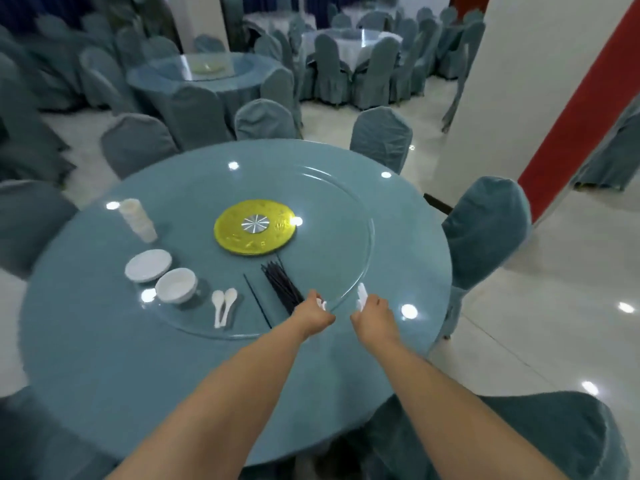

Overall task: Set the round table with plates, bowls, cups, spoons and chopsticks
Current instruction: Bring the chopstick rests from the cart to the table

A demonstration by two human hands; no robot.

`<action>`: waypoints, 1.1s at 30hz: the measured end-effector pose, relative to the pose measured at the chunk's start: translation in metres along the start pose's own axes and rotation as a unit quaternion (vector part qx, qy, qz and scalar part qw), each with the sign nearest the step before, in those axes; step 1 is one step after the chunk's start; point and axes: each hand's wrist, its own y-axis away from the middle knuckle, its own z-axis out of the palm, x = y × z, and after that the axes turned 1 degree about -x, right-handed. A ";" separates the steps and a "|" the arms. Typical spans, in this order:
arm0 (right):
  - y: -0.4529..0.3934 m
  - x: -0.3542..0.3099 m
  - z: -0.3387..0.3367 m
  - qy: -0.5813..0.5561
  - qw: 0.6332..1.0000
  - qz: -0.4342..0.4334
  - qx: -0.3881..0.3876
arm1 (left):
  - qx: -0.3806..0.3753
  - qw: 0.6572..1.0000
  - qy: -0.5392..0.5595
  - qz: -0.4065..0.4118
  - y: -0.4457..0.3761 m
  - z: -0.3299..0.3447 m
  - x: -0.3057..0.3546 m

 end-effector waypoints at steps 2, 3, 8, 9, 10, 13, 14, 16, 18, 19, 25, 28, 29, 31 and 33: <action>-0.019 -0.018 0.006 0.004 0.999 -0.029 -0.021 | 0.024 0.999 0.018 -0.021 -0.011 -0.016 -0.005; -0.030 -0.028 0.007 0.009 0.999 -0.042 -0.032 | 0.030 0.999 0.026 -0.027 -0.018 -0.024 -0.006; -0.081 -0.072 0.019 0.049 0.990 -0.115 -0.066 | 0.059 0.997 0.000 -0.057 -0.046 -0.064 -0.008; -0.090 -0.081 0.023 0.045 0.989 -0.120 -0.079 | 0.065 0.996 -0.001 -0.065 -0.053 -0.071 -0.010; -0.098 -0.090 0.028 0.044 0.987 -0.124 -0.093 | 0.069 0.995 0.001 -0.073 -0.057 -0.078 -0.013; -0.111 -0.116 0.039 0.030 0.984 -0.122 -0.130 | 0.078 0.992 0.015 -0.100 -0.064 -0.096 -0.028; -0.115 -0.124 0.045 0.028 0.982 -0.125 -0.140 | 0.081 0.990 0.016 -0.112 -0.067 -0.102 -0.035; -0.120 -0.139 0.056 0.036 0.975 -0.146 -0.164 | 0.090 0.987 0.020 -0.130 -0.075 -0.115 -0.050; -0.126 -0.155 0.067 0.032 0.971 -0.152 -0.179 | 0.098 0.985 0.032 -0.141 -0.086 -0.128 -0.065; -0.131 -0.166 0.077 0.027 0.971 -0.147 -0.184 | 0.100 0.983 0.037 -0.148 -0.094 -0.136 -0.075; -0.146 -0.213 0.108 0.062 0.966 -0.154 -0.199 | 0.091 0.984 0.046 -0.147 -0.132 -0.173 -0.113; -0.164 -0.242 0.127 0.069 0.964 -0.159 -0.200 | 0.079 0.986 0.026 -0.142 -0.163 -0.200 -0.128; -0.167 -0.248 0.129 0.058 0.966 -0.149 -0.202 | 0.079 0.987 0.018 -0.136 -0.169 -0.206 -0.130; -0.178 -0.266 0.140 0.036 0.968 -0.131 -0.212 | 0.075 0.988 0.002 -0.134 -0.189 -0.221 -0.138; -0.191 -0.285 0.153 0.021 0.966 -0.125 -0.225 | 0.072 0.988 -0.012 -0.136 -0.211 -0.235 -0.145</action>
